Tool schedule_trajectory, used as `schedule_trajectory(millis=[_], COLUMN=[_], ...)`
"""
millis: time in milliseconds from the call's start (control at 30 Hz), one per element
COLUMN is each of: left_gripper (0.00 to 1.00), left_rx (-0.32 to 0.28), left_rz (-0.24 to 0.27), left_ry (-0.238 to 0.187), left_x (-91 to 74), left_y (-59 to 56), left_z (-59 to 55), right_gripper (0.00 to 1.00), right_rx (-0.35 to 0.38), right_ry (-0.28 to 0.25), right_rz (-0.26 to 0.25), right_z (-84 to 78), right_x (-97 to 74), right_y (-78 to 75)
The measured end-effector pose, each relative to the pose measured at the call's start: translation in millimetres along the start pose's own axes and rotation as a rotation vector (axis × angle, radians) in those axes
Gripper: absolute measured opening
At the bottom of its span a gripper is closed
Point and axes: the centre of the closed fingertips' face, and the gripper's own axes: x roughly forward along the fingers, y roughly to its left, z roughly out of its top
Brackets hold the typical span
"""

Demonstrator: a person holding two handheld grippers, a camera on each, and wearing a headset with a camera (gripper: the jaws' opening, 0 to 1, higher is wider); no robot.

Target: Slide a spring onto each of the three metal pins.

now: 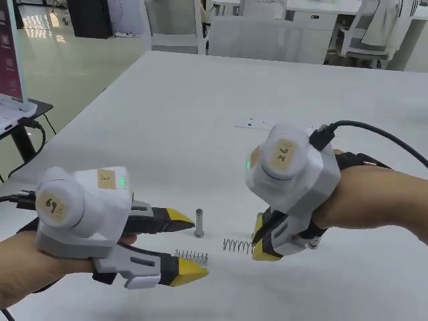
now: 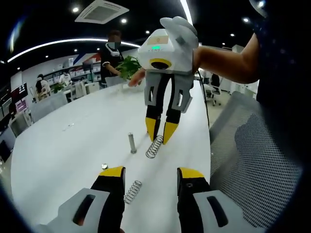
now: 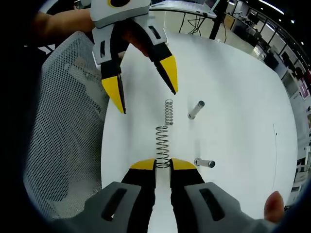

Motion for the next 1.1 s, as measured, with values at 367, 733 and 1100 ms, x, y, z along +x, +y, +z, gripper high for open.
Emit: schedule_trajectory(millis=[367,733,1100], left_gripper=[0.32,0.23,0.12], left_rx=[0.037,0.073,0.095], left_rz=[-0.026,-0.034,-0.031], left_ry=[-0.011,-0.029,-0.039], left_x=[4.0,5.6,7.5], left_y=[-5.4,-9.1,-11.3], left_z=[11.0,20.6,24.3], right_gripper=[0.08,0.08,0.08], right_rx=[-0.052,-0.093,-0.119], right_ry=[-0.017,-0.026,-0.028], right_rz=[-0.009,-0.017,-0.017], right_z=[17.4,28.0,32.4], right_x=[-9.0,-13.1,-15.6], right_y=[5.9,11.4,13.5])
